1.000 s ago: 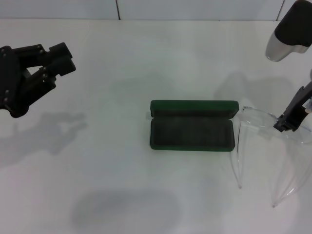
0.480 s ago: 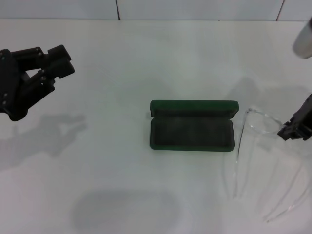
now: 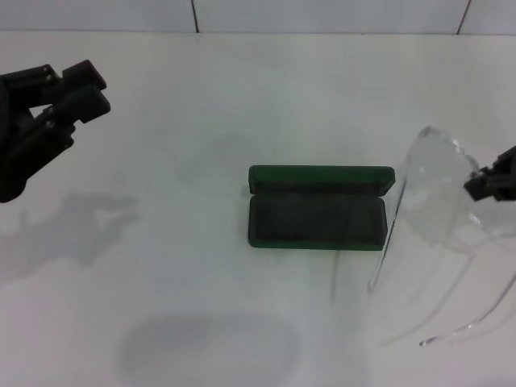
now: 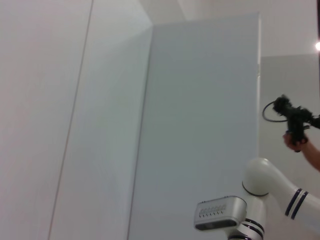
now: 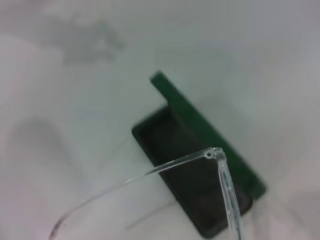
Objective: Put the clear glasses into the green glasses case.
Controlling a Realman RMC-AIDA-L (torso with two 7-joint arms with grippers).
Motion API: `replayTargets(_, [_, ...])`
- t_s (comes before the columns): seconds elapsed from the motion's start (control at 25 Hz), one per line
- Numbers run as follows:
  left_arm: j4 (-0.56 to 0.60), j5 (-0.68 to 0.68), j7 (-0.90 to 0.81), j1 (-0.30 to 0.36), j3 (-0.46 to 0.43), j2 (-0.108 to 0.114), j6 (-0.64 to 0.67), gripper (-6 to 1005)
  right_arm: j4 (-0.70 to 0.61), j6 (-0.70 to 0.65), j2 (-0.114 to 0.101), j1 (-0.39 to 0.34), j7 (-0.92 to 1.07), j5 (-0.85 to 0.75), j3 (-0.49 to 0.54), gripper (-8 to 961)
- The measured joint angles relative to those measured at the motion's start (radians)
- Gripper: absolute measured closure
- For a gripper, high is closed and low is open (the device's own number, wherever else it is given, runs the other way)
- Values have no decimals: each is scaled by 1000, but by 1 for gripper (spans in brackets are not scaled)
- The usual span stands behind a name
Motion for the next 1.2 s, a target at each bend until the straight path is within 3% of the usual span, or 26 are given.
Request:
replayTargets(0.24, [2, -1, -22, -21, 7, -7, 12, 820, -16, -40, 2, -29, -97, 169, 171, 860])
replayTargets(0.4, [1, -2, -32, -49, 18, -10, 16, 821, 14, -16, 3, -37, -165, 289, 183, 861])
replayTargets(0.76, [0, -3, -64, -128, 110, -17, 16, 823, 353, 215, 2, -4, -453, 581, -43, 861])
replayTargets(0.96, [0, -3, -80, -162, 157, -18, 16, 824, 572, 328, 5, 85, -612, 687, -184, 861])
replayTargets(1.2, [0, 3, -73, -174, 176, -30, 15, 826, 656, 402, 9, 147, -685, 768, -279, 862])
